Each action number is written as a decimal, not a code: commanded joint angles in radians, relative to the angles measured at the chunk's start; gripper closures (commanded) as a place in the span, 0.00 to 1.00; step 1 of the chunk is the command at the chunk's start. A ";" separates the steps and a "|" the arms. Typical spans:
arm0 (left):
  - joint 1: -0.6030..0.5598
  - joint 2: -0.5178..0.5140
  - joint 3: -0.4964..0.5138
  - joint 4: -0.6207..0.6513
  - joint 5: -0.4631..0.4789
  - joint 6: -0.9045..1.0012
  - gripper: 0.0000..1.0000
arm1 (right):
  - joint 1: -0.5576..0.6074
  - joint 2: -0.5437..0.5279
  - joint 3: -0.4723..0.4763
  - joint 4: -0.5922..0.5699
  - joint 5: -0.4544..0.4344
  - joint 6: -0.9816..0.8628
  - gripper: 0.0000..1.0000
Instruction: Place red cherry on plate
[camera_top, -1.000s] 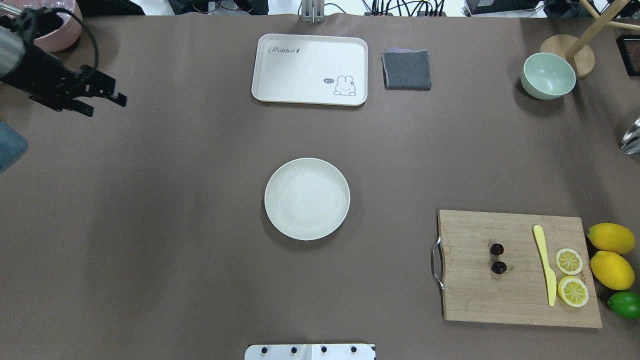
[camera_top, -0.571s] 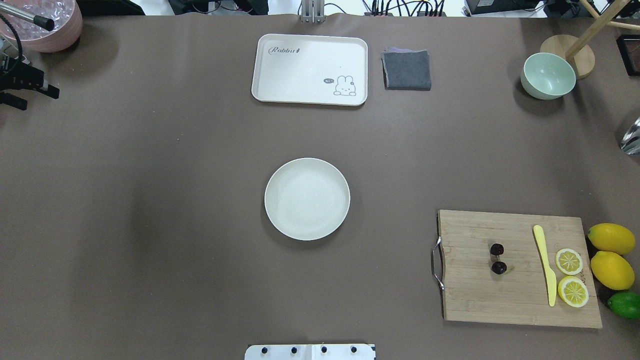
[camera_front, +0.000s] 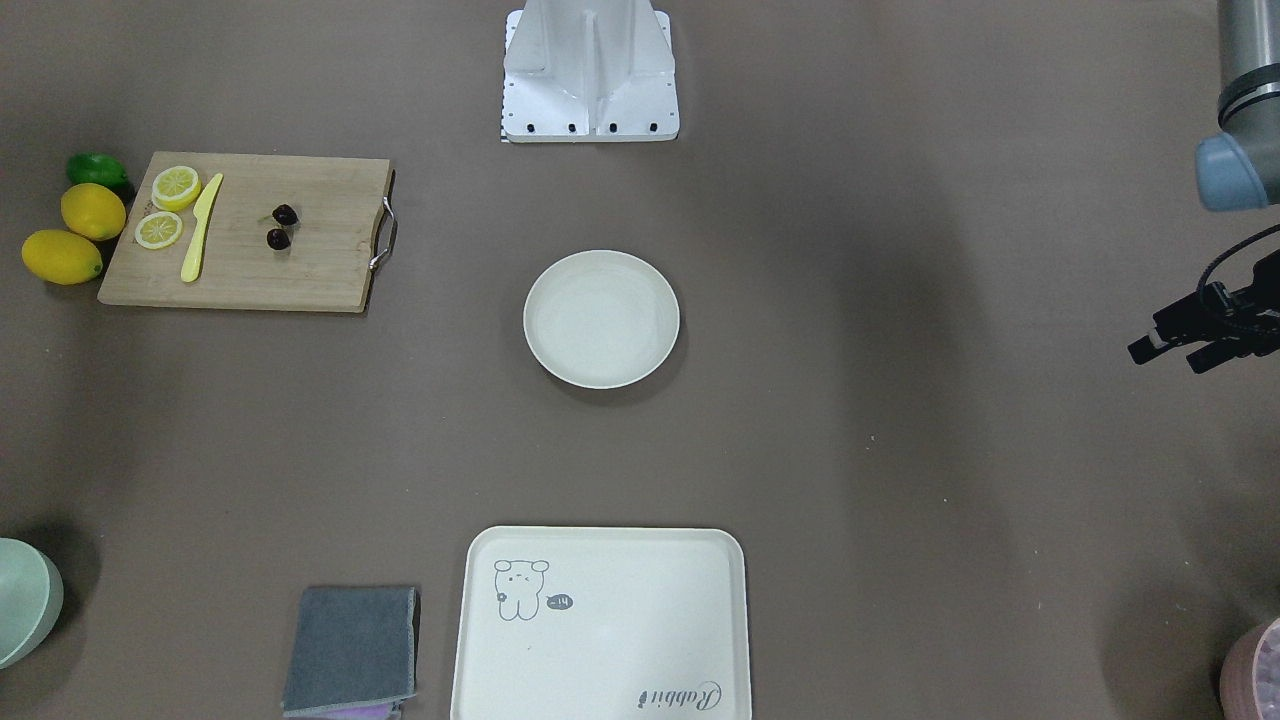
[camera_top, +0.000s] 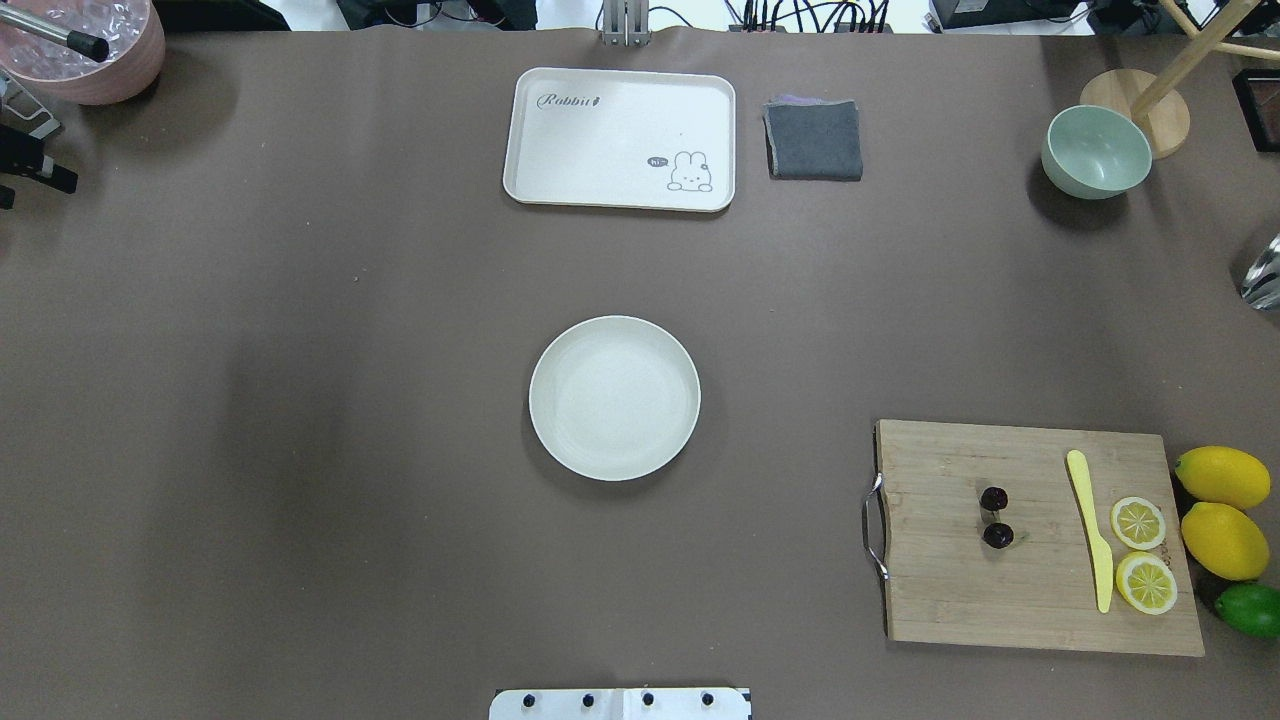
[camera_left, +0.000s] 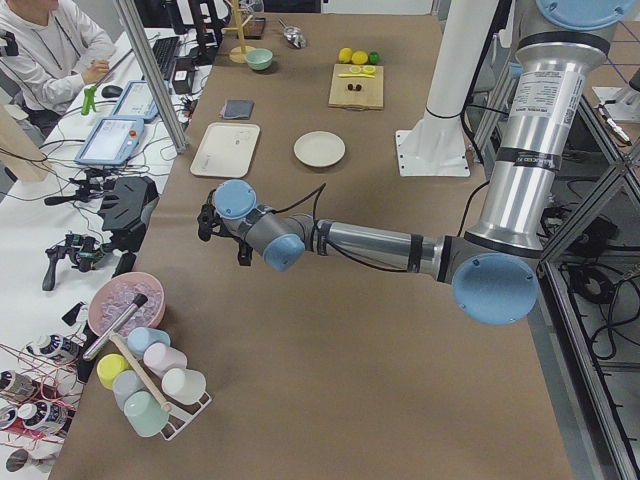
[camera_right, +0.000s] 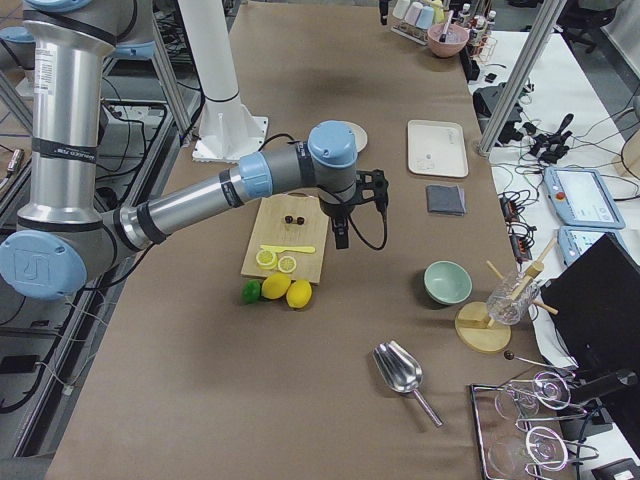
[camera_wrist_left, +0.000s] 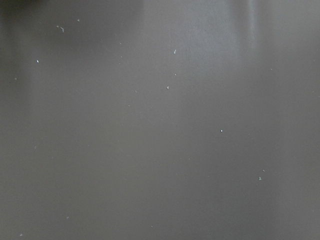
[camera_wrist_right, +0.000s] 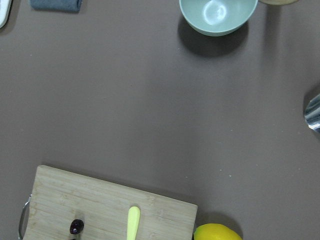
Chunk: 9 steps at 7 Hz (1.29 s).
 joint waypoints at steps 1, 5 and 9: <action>-0.033 0.009 -0.012 0.003 -0.037 0.034 0.02 | -0.087 0.025 0.066 0.002 -0.010 0.110 0.01; -0.110 0.011 -0.055 0.015 -0.097 0.085 0.02 | -0.159 -0.028 0.123 -0.006 -0.059 0.197 0.01; -0.114 0.104 -0.110 0.012 -0.098 0.086 0.02 | -0.397 -0.042 0.200 0.003 -0.173 0.557 0.03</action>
